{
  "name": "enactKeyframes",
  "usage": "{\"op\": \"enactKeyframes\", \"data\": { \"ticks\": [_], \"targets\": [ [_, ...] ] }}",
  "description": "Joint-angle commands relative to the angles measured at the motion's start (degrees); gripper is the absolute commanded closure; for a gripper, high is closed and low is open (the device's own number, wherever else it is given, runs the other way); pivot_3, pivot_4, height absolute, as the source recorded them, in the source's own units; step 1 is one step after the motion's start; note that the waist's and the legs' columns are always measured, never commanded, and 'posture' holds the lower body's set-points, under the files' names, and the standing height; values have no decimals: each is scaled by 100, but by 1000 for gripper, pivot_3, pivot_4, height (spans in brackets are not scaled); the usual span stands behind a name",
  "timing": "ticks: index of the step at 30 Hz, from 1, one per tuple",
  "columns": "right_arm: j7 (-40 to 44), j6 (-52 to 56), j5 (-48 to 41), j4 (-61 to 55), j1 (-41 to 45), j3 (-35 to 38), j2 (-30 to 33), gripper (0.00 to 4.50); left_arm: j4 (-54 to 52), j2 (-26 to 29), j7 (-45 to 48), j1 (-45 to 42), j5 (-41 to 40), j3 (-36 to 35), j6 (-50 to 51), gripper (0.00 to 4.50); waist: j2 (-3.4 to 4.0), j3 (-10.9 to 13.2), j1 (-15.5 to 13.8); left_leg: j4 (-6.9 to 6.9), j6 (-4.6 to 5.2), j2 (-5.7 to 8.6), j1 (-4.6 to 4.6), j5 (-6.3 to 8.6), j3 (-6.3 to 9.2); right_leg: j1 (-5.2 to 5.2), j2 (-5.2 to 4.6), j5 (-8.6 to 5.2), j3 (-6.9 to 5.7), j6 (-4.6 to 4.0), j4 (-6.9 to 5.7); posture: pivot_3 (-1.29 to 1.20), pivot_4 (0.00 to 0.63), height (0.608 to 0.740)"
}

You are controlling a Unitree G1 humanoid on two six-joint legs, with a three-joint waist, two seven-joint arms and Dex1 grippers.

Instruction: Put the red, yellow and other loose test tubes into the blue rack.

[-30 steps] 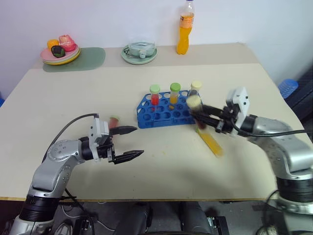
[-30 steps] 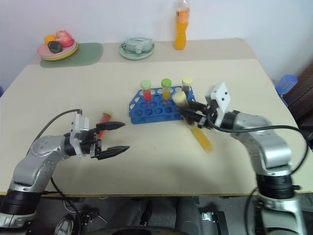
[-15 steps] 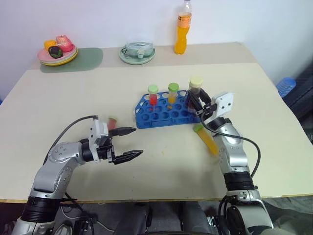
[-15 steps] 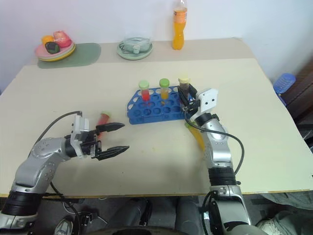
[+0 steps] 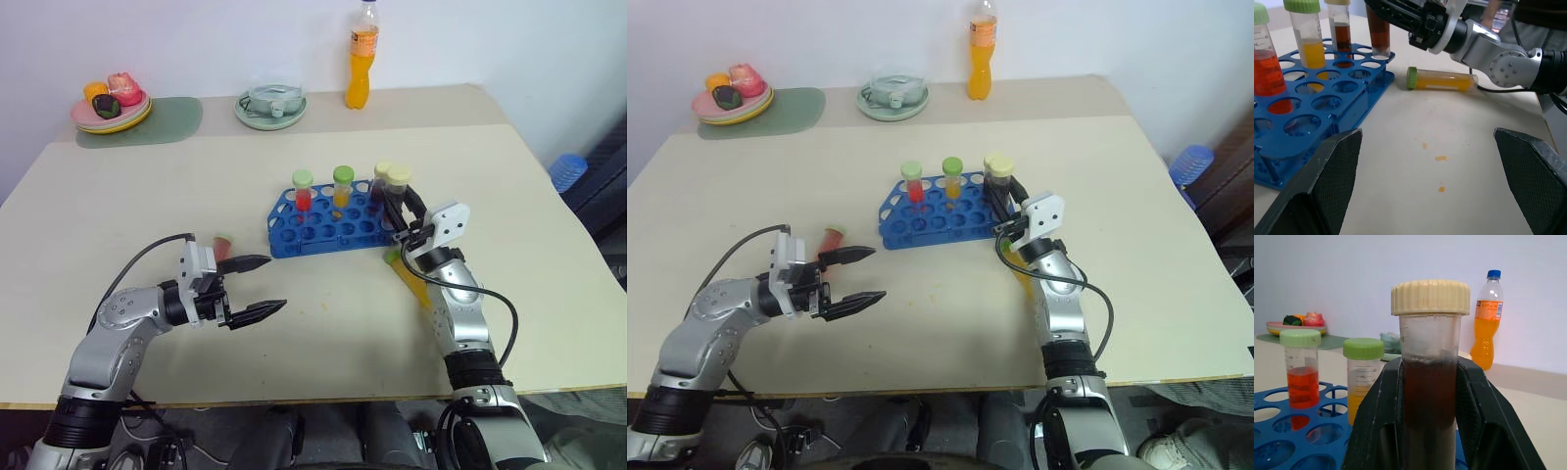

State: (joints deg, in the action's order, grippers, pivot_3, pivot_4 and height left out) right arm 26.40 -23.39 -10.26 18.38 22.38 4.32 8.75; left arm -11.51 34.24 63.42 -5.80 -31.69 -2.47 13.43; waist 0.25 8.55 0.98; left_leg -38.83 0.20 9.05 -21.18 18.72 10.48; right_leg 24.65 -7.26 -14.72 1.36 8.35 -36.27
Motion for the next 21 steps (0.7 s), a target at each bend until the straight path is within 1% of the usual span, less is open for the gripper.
{"op": "enactKeyframes", "data": {
  "ticks": [1,9,12,14,16,18,21],
  "targets": [
    [-5,-27,4,29,-92,-152,-154,3504,-113,-11,-27,-22,-25,-82,-83,78,0,0,1,0,0,0,0,0,0,0,0,0,0,0,0,0,150,740],
    [-75,-72,-42,367,33,-63,-231,3504,-124,-87,-83,-30,13,-29,-94,78,2,-2,13,5,-1,-2,2,0,0,1,2,0,1,-1,0,0,150,740],
    [143,34,-363,359,48,12,-260,3504,-126,-119,-108,-18,24,-18,-110,78,1,-2,9,5,-1,-3,5,0,0,-2,3,0,1,-1,0,0,150,740],
    [189,-38,-348,350,47,12,-226,2659,-147,-127,-126,9,23,-24,-117,78,1,-2,8,5,-1,-3,8,0,0,-6,3,0,2,-1,1,0,150,740],
    [71,-261,-155,373,56,22,-172,1800,-193,-145,-188,46,1,-59,-106,78,1,-2,10,6,0,-2,9,0,0,-7,3,0,2,-1,1,0,150,740],
    [92,-309,-151,383,54,34,-138,775,-222,-155,-239,77,-8,-80,-109,78,1,-2,8,6,-1,-2,9,0,0,-6,3,0,2,-1,1,0,150,740],
    [140,-348,-24,328,10,-5,22,775,-265,-165,-272,150,-18,-89,-118,78,1,-2,-7,4,0,-2,9,0,0,-8,3,0,2,-1,1,0,150,740]
  ]
}}
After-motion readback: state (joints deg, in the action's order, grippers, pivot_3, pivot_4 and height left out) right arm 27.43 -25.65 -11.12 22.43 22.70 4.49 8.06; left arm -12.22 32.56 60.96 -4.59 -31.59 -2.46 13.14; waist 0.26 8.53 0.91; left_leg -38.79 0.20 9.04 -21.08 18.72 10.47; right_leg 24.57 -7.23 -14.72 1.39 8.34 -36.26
